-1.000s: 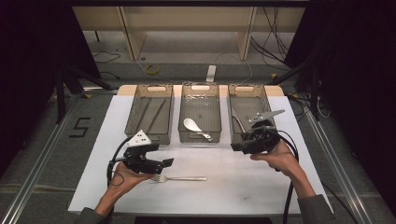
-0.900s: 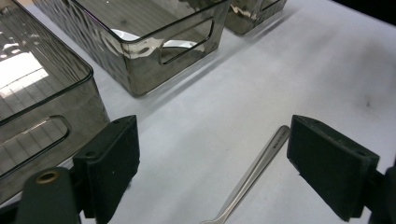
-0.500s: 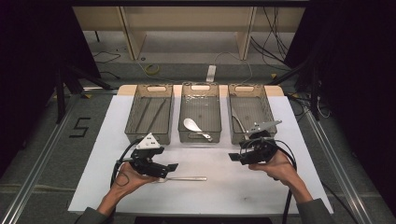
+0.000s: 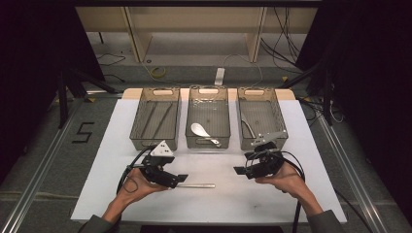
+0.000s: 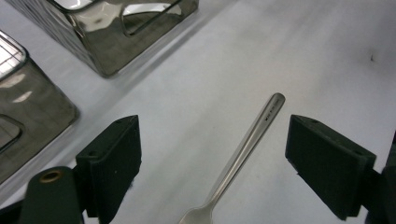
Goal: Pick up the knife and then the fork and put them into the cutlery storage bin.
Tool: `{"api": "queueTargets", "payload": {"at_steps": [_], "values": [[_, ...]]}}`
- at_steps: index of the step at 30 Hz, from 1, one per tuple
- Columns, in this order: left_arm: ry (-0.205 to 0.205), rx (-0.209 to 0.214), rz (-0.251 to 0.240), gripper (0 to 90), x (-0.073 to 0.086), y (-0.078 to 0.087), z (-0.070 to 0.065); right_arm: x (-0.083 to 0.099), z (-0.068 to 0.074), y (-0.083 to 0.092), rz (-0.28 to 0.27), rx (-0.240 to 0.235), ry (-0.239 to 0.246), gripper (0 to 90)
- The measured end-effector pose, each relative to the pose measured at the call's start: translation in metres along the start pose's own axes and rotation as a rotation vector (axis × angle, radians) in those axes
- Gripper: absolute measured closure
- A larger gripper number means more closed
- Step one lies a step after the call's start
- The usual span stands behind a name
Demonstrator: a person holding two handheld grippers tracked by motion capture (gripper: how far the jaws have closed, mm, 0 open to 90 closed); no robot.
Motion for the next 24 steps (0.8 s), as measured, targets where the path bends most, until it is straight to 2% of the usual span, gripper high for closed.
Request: {"api": "queueTargets", "payload": {"at_steps": [10, 14, 24], "values": [[-0.018, 0.032, 0.093, 20.2, 0.005, -0.009, -0.006, 0.001, 0.008, -0.001, 0.012, -0.014, 0.017, 29.6], [-0.053, 0.029, 0.14, 22.8, 0.009, -0.014, -0.009, 0.002, 0.01, -0.002, 0.024, -0.013, 0.028, 29.2], [-0.085, 0.043, 0.217, 28.6, 0.016, -0.022, -0.013, 0.004, 0.012, -0.003, 0.031, -0.019, 0.031, 29.1]]}}
Point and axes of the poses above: each handheld gripper's, and its own axes: y roughly backward along the jaws, x roughly out of its underside, z roughly to its left, the point moved 7 cm from there along -y, roughly forward along the jaws, and after that the axes turned 3 degrees about -x, right-handed, at the moved point
